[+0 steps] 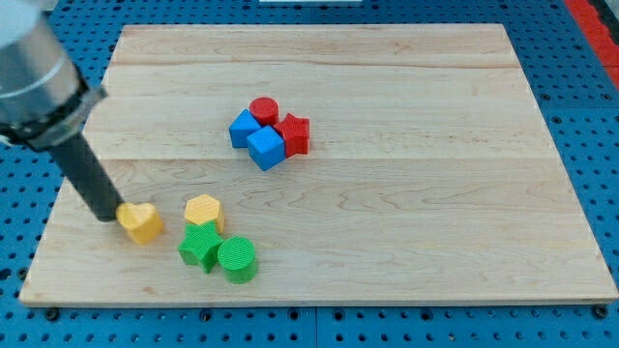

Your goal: Move the green circle to the right of the green star

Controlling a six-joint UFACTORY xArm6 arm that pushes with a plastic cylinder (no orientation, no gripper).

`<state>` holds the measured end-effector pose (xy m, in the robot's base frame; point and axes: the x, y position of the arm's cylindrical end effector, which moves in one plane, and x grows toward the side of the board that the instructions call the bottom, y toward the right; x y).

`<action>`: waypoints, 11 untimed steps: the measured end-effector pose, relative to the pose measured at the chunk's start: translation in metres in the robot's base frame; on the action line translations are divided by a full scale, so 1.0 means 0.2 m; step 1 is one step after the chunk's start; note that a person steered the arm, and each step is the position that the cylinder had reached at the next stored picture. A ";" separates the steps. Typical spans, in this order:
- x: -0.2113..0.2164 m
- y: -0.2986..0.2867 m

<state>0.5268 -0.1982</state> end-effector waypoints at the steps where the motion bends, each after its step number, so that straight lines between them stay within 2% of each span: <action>1: 0.02 0.16; 2: 0.19 -0.10; 3: 0.45 0.00; 4: 0.46 0.21; 5: 0.46 0.70; 6: 0.46 0.83; 8: 0.45 0.93; 11: 0.31 0.71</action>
